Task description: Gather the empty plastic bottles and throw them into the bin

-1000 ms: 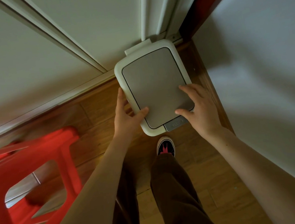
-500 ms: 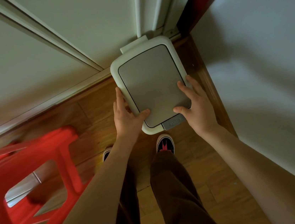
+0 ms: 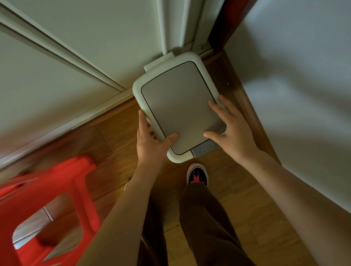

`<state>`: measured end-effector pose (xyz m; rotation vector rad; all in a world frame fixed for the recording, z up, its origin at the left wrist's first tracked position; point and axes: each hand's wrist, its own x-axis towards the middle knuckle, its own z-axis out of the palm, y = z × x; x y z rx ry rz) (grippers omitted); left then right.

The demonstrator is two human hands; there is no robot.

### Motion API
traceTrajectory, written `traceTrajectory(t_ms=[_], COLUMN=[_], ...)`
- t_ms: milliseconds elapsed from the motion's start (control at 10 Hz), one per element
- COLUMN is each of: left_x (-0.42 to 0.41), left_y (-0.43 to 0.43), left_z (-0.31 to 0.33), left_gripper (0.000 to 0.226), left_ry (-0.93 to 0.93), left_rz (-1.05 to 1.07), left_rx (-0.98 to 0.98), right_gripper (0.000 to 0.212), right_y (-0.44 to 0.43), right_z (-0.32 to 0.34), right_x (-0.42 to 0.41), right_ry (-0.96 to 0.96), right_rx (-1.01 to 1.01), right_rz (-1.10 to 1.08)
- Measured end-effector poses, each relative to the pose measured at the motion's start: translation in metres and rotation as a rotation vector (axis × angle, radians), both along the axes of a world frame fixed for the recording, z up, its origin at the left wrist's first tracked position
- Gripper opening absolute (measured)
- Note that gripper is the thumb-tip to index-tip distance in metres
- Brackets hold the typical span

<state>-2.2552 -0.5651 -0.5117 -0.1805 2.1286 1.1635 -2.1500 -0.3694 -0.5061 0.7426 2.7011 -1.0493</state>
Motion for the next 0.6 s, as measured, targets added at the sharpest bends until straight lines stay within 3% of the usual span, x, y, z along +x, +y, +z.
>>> traceTrajectory(t_ms=[500,600], left_x=[0.004,0.001], left_y=[-0.003,-0.002], left_z=[-0.003,0.009], left_gripper=[0.105,0.085], left_ry=[0.013,0.032], left_rz=[0.022,0.065], left_rx=[0.029,-0.017], right_gripper=[0.07,0.066], right_y=[-0.002,0.0], right_z=[0.006,0.017], right_x=[0.002,-0.003], right_ry=[-0.009,0.013], right_rx=[0.035,0.028], right_rz=[0.024,-0.032])
